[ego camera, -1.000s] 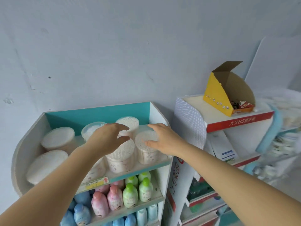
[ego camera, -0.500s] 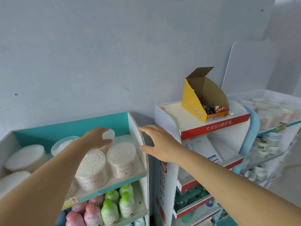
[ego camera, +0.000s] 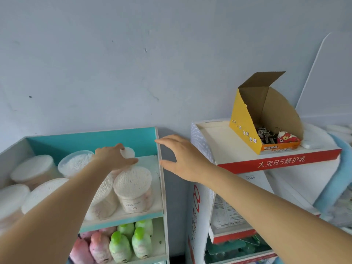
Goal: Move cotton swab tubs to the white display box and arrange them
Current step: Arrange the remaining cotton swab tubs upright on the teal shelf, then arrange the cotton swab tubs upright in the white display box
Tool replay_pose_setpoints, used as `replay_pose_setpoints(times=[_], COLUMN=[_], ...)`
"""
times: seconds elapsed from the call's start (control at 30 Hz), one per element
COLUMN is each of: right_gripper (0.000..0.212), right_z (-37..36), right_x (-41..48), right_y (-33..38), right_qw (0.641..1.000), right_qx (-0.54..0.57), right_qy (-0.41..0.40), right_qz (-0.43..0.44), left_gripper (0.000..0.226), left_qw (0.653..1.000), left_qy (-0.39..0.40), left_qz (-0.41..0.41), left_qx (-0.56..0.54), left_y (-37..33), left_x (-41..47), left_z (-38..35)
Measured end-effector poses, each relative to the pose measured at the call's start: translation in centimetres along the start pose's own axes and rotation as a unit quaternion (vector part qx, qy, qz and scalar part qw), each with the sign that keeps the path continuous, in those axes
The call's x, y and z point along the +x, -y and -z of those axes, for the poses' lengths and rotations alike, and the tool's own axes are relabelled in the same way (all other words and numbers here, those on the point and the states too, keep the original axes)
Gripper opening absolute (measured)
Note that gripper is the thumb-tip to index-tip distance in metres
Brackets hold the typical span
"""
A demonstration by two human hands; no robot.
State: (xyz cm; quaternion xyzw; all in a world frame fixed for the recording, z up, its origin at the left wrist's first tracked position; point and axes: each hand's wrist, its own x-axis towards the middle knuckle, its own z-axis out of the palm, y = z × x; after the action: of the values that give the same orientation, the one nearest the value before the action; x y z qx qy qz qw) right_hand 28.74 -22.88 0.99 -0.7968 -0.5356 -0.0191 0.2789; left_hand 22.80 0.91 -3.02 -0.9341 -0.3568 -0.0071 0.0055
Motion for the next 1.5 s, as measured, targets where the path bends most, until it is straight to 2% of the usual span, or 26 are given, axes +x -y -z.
replay_pose_setpoints(times=[0.1, 0.23, 0.37, 0.53, 0.8, 0.9, 1.0, 1.23, 1.3, 1.4, 1.5], right_gripper=[0.056, 0.056, 0.054, 0.053, 0.056, 0.06, 0.062, 0.063, 0.064, 0.062, 0.057], right_z=[0.1, 0.8, 1.5, 3.8, 9.9, 12.0, 14.1, 19.3, 20.9, 23.5, 25.8], right_x=[-0.2, -0.7, -2.4, -6.1, -16.1, -21.4, -26.6, -33.3, -34.6, -36.4, -37.7], right_y=[-0.6, -1.3, -2.5, -4.6, -8.4, -10.5, -12.9, -19.7, -22.9, -27.8, -31.9], right_qw=[1.0, 1.0, 0.999, 0.993, 0.956, 0.926, 0.888, 0.866, 0.868, 0.88, 0.894], right_qx=[0.003, 0.014, -0.006, -0.028, -0.097, -0.102, -0.089, -0.074, -0.069, -0.059, -0.045], right_qy=[0.003, -0.004, -0.028, -0.07, -0.115, -0.1, -0.123, -0.158, -0.16, -0.159, -0.148], right_qz=[0.007, 0.001, -0.02, -0.087, -0.25, -0.35, -0.435, -0.469, -0.465, -0.443, -0.421], left_gripper=[0.082, 0.079, 0.061, 0.043, 0.04, 0.042, 0.044, 0.045, 0.045, 0.048, 0.049], left_qw=[0.999, 0.998, 0.98, 0.931, 0.865, 0.841, 0.824, 0.792, 0.791, 0.826, 0.847], left_qy=[0.0, -0.055, -0.142, -0.193, -0.163, -0.139, -0.132, -0.151, -0.16, -0.152, -0.127], left_qz=[0.012, 0.0, -0.1, -0.248, -0.425, -0.482, -0.513, -0.563, -0.567, -0.534, -0.513], left_qx=[0.034, -0.027, -0.094, -0.185, -0.214, -0.203, -0.202, -0.181, -0.164, -0.094, -0.059], left_y=[-0.4, -1.4, -3.7, -8.9, -19.7, -23.4, -27.3, -38.9, -43.2, -49.7, -54.9], left_x=[-0.7, -2.6, -5.0, -7.6, -11.3, -12.8, -14.4, -15.7, -15.9, -16.0, -15.5], left_z=[0.0, 2.3, 4.7, 6.2, 7.1, 6.4, 5.6, 5.8, 5.7, 5.3, 5.1])
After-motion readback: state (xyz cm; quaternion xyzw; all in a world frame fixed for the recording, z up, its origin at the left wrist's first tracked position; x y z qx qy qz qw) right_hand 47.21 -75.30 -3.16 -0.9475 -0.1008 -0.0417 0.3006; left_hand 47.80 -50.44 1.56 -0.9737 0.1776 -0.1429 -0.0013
